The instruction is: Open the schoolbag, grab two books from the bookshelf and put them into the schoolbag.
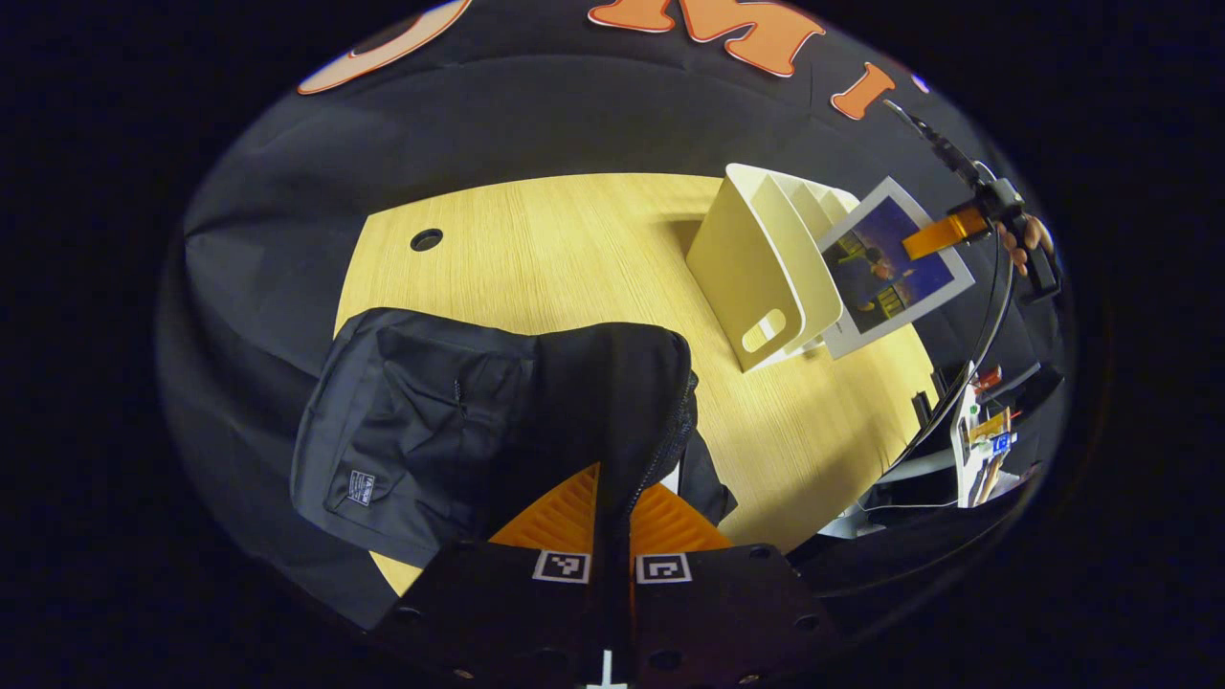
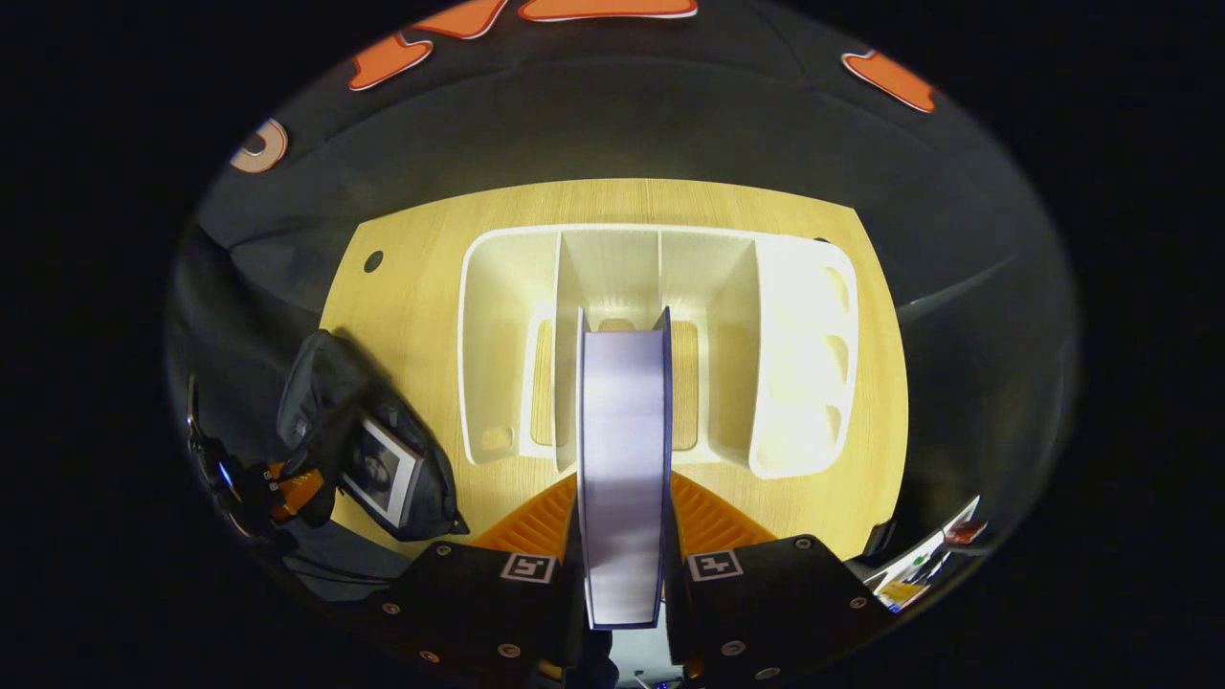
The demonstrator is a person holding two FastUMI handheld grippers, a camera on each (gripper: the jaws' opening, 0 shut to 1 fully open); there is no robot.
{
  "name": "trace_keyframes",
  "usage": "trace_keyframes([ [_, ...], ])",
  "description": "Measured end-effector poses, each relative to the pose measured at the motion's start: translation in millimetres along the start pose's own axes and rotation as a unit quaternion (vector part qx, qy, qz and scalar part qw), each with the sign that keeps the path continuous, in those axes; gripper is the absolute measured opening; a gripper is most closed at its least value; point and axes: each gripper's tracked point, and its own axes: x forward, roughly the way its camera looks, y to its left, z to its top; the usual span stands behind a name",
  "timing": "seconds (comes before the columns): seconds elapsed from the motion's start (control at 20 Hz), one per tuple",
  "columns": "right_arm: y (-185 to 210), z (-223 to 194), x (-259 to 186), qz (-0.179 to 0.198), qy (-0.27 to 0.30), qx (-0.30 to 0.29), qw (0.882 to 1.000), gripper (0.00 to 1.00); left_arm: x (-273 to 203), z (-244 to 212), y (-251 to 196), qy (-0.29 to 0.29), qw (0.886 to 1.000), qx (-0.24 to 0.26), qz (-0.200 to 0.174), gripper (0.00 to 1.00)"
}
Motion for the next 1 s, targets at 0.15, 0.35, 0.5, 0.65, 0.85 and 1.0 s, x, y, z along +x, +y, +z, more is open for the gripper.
trace_keyframes([
  [0.15,3.1,-25.7,-9.6,0.012,-0.004,0.018,1.000,0.35,-1.4,-0.3,-1.3,0.000,1.000,0.015,-0.001,0.04],
  [0.35,5.3,-62.1,-20.0,0.026,-0.004,0.034,0.999,0.35,-1.2,-0.1,-2.1,0.000,1.000,0.023,-0.006,0.04],
  [0.5,13.4,-85.3,-22.3,0.043,-0.007,0.052,0.998,0.36,0.3,-2.0,-4.2,0.002,0.999,0.033,-0.011,0.04],
  [0.65,22.8,-101.2,-24.6,0.062,-0.016,0.067,0.996,0.35,-0.1,-0.1,-4.7,0.007,0.999,0.044,-0.014,0.04],
  [0.85,37.3,-114.3,-27.5,0.093,-0.034,0.098,0.990,0.35,-2.4,-1.2,-3.7,0.009,0.998,0.061,-0.015,0.04],
  [1.0,53.8,-126.0,-29.0,0.122,-0.044,0.121,0.984,0.34,-3.1,-0.7,-1.3,0.011,0.997,0.069,-0.017,0.04],
])
